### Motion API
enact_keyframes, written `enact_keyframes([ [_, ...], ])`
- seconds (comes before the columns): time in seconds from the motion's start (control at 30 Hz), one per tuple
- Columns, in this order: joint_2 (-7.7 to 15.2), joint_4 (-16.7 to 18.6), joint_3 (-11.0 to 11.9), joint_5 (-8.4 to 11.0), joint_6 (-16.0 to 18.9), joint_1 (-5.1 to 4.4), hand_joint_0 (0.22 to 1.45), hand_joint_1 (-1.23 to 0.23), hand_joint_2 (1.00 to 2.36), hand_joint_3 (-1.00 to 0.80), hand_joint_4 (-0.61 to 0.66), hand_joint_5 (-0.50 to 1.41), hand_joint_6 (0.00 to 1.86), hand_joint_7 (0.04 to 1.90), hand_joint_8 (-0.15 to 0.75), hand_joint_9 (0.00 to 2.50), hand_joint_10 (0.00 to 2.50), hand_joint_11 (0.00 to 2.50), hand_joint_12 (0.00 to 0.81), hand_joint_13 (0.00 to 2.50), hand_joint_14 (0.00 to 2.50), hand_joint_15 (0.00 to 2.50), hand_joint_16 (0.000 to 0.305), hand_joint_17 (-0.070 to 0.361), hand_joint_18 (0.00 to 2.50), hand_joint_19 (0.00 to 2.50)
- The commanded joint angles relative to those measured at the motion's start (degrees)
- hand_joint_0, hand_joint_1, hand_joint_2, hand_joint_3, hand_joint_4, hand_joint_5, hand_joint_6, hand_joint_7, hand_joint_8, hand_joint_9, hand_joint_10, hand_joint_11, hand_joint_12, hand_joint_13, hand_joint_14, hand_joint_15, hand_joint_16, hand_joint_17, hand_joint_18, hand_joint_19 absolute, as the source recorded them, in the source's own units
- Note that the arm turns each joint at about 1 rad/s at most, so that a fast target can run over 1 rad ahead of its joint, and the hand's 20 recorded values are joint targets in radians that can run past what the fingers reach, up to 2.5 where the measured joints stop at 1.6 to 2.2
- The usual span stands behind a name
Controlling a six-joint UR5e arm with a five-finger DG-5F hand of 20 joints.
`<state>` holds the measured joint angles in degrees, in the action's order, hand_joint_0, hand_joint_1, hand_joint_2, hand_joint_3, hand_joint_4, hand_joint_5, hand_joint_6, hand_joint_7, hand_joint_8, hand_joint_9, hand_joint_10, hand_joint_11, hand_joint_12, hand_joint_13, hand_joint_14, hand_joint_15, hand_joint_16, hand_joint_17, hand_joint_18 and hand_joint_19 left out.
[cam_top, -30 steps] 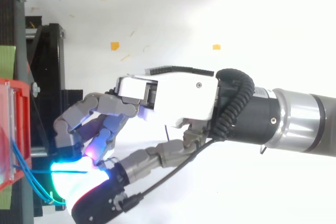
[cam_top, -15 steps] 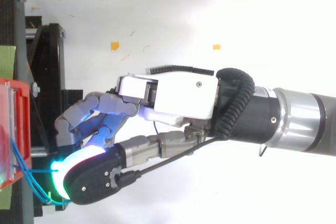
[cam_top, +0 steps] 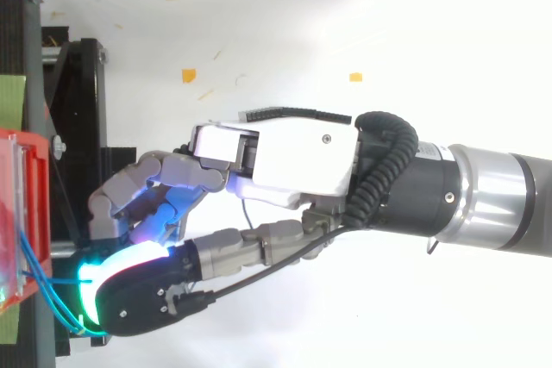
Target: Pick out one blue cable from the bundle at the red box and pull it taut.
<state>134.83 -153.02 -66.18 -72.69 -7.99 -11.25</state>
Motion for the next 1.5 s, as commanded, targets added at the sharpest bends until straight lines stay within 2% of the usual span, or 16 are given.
enact_keyframes([
  [0.0, 0.1, 0.0, 0.1, 0.00, 0.0, 0.00, 0.60, -0.55, 1.02, -0.19, 0.16, -0.21, 0.92, 0.95, 0.302, 0.89, 0.03, 1.11, 0.352, 0.55, 0.02, 0.44, 0.046, 0.105, 0.71, 0.90],
  [0.27, 0.0, 0.0, 0.1, 0.00, 0.0, 0.00, 0.64, -0.66, 1.02, -0.20, 0.09, -0.21, 0.94, 0.93, 0.288, 0.89, 0.03, 1.12, 0.344, 0.56, 0.02, 0.43, 0.046, 0.103, 0.71, 0.90],
  [0.8, 0.0, -0.4, 0.1, 0.18, 0.1, -0.09, 0.64, -0.76, 1.02, -0.12, -0.28, -0.15, 0.92, 1.11, 0.255, 1.07, 0.03, 1.08, 0.321, 0.66, 0.02, 0.42, 0.042, 0.094, 0.80, 0.88],
  [1.0, 0.0, -1.0, 0.1, 0.44, 0.2, -0.26, 0.68, -0.76, 1.02, -0.22, -0.28, -0.18, 0.93, 1.06, 0.243, 1.06, 0.03, 1.08, 0.315, 0.69, 0.02, 0.42, 0.042, 0.094, 0.82, 0.86],
  [1.27, 0.1, -1.3, 0.0, 0.44, 0.2, -0.26, 0.71, -0.77, 1.00, -0.46, -0.26, -0.19, 0.90, 0.98, 0.230, 1.04, 0.03, 1.08, 0.309, 0.70, 0.02, 0.42, 0.041, 0.092, 0.81, 0.85],
  [1.37, 0.1, -1.3, 0.1, 0.44, 0.2, -0.26, 0.72, -0.78, 1.00, -0.48, -0.27, -0.19, 0.90, 0.98, 0.230, 1.03, 0.03, 1.09, 0.307, 0.70, 0.02, 0.42, 0.040, 0.090, 0.81, 0.85],
  [1.47, 0.1, -1.3, 0.1, 0.44, 0.2, -0.26, 0.70, -0.79, 1.01, -0.40, -0.31, -0.19, 0.91, 1.01, 0.230, 1.04, 0.03, 1.05, 0.306, 0.70, 0.02, 0.43, 0.040, 0.090, 0.81, 0.87],
])
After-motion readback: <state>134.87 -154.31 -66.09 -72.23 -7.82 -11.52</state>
